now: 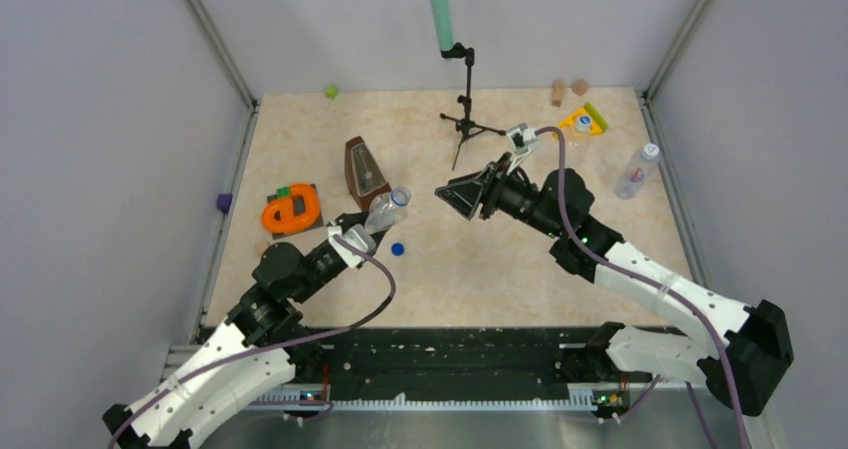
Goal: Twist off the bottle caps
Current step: Move the bottle cap to the center of the board, then place the plastic bottle at the center of the board.
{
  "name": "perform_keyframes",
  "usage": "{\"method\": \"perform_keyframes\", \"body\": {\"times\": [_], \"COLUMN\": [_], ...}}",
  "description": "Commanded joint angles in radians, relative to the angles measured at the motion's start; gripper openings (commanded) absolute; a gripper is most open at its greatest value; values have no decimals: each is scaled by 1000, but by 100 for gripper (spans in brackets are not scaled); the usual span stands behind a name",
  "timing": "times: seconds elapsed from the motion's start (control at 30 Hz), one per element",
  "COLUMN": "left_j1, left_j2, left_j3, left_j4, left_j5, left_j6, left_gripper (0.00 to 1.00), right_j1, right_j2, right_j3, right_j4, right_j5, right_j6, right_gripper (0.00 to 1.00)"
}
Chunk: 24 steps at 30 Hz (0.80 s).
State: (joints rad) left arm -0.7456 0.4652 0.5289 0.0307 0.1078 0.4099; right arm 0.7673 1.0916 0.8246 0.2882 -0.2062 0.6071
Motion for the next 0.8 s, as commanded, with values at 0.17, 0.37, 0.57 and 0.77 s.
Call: {"method": "perform_keyframes", "body": {"times": [0.17, 0.37, 0.57, 0.77], "left_j1": [5, 5, 5, 5], "left_j2": [70, 111, 118, 118], "left_j3": [24, 36, 39, 36], "left_j4": [24, 11, 9, 22], "left_j5": [-15, 55, 87, 103], "left_j6": [15, 17, 13, 10], "left_gripper": [0, 0, 0, 0], "right_j1": [76, 112, 117, 117], "right_j2": [-53, -17, 10, 38], "right_j3": [90, 114, 132, 137], "right_j4": [98, 85, 34, 25], "right_j5": [-184, -165, -122, -133], "right_j6": [-64, -92, -100, -100], "right_gripper": [53, 54, 54, 54]}}
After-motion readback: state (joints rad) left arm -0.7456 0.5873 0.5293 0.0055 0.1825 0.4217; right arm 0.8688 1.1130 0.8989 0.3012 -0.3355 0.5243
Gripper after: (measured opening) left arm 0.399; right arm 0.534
